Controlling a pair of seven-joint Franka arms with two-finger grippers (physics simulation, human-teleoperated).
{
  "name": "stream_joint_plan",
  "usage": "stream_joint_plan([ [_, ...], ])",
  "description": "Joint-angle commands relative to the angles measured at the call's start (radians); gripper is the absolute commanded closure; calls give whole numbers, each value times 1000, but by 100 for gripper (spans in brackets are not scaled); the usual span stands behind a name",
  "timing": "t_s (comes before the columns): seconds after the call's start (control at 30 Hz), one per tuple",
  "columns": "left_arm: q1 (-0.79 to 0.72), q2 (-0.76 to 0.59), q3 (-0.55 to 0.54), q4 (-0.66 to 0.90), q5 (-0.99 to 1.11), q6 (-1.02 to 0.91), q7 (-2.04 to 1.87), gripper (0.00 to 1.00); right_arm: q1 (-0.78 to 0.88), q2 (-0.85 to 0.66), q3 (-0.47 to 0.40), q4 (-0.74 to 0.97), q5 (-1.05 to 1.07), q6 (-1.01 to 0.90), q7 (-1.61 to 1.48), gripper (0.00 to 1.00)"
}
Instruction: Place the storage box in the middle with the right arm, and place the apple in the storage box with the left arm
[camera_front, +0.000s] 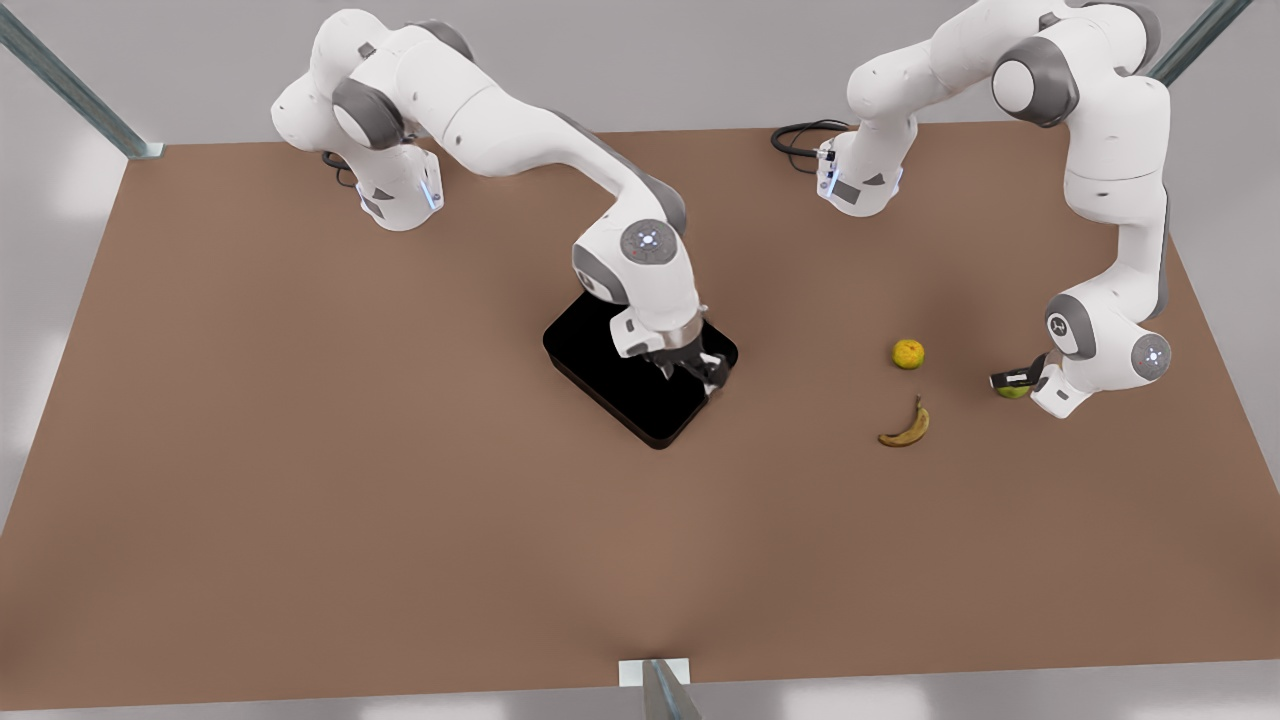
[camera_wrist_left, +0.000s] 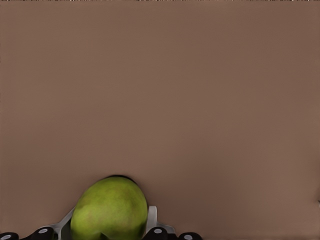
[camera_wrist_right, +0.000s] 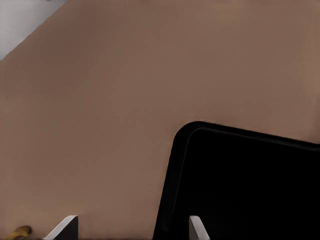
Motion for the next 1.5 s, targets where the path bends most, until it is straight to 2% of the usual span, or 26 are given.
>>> stream_joint_plan([
  [0.0,0,0,0,0,0,-1,-1,30,-11,-39,5,-8,2,-56,-36,0],
  [0.07,0,0,0,0,0,-1,-1,30,-126,-241,17,-63,22,-312,-370,0],
  [0.13,0,0,0,0,0,1,-1,32,-290,-375,16,-104,75,-479,-769,0],
  [0.17,0,0,0,0,0,1,-1,32,-384,-412,7,-114,69,-538,-956,0],
  [0.23,2,0,0,0,0,1,-1,33,-451,-413,4,-92,-33,-627,-1024,0],
  [0.33,2,2,0,0,0,1,-1,33,-576,-433,-1,-95,-58,-631,-1191,0],
  [0.43,2,2,0,0,0,1,-1,33,-649,-531,-1,-169,-54,-582,-1354,0],
  [1.0,2,-15,0,-8,2,-8,-1,35,-668,-537,7,-173,-52,-601,-1352,0],
  [1.2,-3,-69,-5,-12,2,-28,-15,35,-668,-539,11,-175,-52,-601,-1352,0],
  [1.37,-5,-199,-83,-21,2,-105,-70,35,-668,-539,11,-177,-50,-601,-1352,0],
  [1.47,-3,-276,-192,-23,0,-159,-185,35,-668,-539,11,-177,-51,-601,-1352,0],
])
